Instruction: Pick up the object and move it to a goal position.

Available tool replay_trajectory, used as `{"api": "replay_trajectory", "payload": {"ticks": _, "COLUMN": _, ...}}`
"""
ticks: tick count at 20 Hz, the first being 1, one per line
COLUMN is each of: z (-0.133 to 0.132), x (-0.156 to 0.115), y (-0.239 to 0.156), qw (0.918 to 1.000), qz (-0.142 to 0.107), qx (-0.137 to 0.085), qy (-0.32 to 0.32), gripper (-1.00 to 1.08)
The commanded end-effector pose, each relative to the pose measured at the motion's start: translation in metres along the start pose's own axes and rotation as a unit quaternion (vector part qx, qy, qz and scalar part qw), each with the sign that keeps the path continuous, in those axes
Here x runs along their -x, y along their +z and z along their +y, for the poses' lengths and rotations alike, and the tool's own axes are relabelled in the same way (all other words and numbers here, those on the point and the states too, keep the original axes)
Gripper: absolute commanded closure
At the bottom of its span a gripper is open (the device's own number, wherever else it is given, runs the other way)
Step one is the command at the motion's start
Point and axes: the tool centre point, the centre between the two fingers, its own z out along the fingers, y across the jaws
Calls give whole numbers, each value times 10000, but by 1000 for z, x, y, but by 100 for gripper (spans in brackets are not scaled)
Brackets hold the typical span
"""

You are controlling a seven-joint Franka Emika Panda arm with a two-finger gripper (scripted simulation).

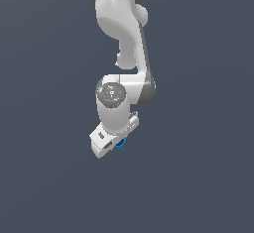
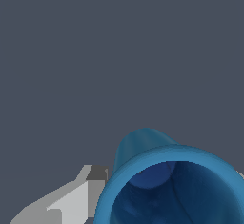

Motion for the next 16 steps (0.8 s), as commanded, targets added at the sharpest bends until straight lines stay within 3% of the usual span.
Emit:
{"api": "replay_trajectory", "payload": {"ticks": 1, "z": 6, "x": 8, "y": -25, "qw": 10000, "qz": 8, "qx": 11, "qy": 2, "gripper": 108}}
{"api": "replay_trajectory", "payload": {"ticks": 16, "z": 40, "x": 65, "y": -188, "qw": 10000, "qz": 15, "qx": 8, "qy": -4, "gripper": 108}}
